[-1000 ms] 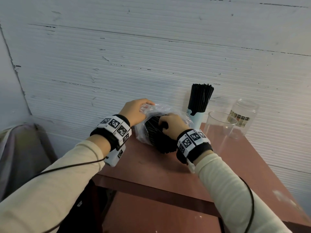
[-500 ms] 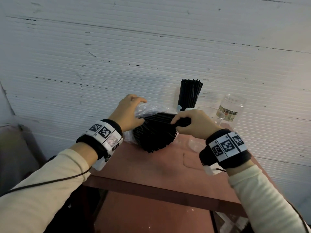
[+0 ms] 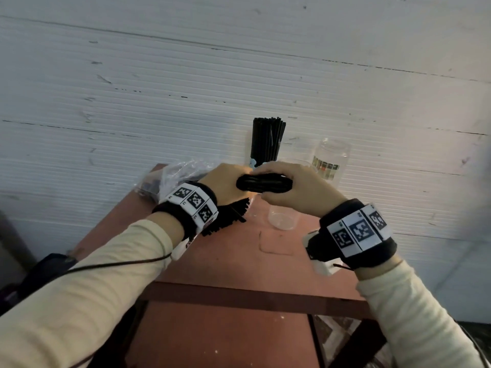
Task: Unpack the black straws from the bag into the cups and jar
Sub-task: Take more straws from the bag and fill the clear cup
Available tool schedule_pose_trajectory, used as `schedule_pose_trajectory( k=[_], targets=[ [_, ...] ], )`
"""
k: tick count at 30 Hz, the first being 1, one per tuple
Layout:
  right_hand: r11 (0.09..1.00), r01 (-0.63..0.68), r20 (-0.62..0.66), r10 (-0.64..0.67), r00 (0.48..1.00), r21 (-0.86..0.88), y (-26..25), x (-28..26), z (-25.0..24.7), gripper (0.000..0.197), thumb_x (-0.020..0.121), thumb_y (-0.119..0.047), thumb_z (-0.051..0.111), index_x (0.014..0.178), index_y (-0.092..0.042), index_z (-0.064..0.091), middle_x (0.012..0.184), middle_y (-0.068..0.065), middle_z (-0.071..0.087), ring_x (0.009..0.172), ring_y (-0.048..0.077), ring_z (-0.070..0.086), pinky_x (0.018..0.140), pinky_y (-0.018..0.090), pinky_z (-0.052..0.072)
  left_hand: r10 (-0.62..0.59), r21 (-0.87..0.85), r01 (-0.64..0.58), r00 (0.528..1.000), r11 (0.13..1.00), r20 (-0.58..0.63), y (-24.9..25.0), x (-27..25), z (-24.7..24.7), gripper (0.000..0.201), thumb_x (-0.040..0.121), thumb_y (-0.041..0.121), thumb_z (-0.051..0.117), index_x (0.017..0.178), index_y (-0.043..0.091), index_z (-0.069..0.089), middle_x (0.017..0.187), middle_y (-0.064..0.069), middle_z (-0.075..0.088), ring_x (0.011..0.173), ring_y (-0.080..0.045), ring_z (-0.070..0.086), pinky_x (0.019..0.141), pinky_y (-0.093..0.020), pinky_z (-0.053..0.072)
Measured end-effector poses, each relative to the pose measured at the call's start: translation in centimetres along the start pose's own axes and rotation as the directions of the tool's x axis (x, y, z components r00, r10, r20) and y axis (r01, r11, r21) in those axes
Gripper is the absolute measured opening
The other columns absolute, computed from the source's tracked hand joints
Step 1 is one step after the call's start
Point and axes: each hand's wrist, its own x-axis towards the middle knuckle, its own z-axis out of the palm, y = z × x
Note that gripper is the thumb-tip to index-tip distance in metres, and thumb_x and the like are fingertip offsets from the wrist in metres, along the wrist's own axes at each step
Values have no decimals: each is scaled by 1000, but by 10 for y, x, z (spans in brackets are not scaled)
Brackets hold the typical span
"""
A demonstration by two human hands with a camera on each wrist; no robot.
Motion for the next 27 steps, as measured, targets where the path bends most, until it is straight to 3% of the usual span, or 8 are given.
schedule_pose_trajectory(
  k=[3,8,11,14,17,19,22,27],
  targets=[
    [996,-58,-77,63,995,67,3,-5,-3,50,79,-31,77,125,-33,56,103,-9,67,90,4,65,84,21,51,-38,-66,36,999,997,-29,-4,0,-1,14,87,31,65,83,18,63,75,3,63,72,-15,59,64,-24,40],
    [960,-233,-115,252,961,156,-3,-1,7,45,81,-46,71,117,-25,55,103,-11,66,86,3,67,79,23,53,-137,-159,118,984,980,-117,-10,-3,-7,18,89,35,64,78,24,56,68,9,57,66,-9,54,62,-18,38],
    [945,-328,53,328,943,0,-6,10,22,44,90,-53,55,112,-16,61,100,-1,71,90,13,69,89,35,53,-187,-295,131,967,946,-170,-12,-5,-10,6,87,28,68,92,25,67,85,7,68,82,-10,62,75,-16,43],
    [917,-372,309,400,863,-145,-8,21,45,44,90,-52,56,106,-12,65,95,5,74,84,15,72,86,32,54,-188,-342,136,974,930,-125,-16,-6,-12,9,88,28,68,96,26,71,92,7,71,92,-10,65,83,-23,44],
    [907,-410,387,412,825,-93,-7,30,62,33,87,-29,67,105,-1,63,89,12,75,75,18,72,77,28,58,-197,-304,160,976,939,-94,-17,-7,-14,16,89,34,66,99,22,71,96,2,73,94,-14,65,87,-29,47],
    [916,-398,312,390,866,-41,-5,33,62,18,85,-12,65,97,1,65,86,15,75,71,20,70,72,27,57,-210,-300,176,974,937,-85,-18,-8,-14,19,89,35,66,96,18,71,93,-2,73,91,-16,66,85,-28,48],
    [941,-316,-2,318,948,125,0,32,50,8,82,-7,63,80,-14,59,78,13,72,63,19,68,70,34,59,-197,-260,171,977,950,-78,-19,-10,-16,21,89,36,65,93,16,70,90,-2,72,88,-18,66,83,-30,51],
    [948,-103,-331,204,921,300,2,26,27,13,84,-5,64,77,-15,62,74,12,71,70,28,70,73,47,58,-120,-200,107,991,974,-53,-10,-11,-20,19,92,32,62,101,15,67,91,2,70,86,-14,63,76,-20,45]
  ],
)
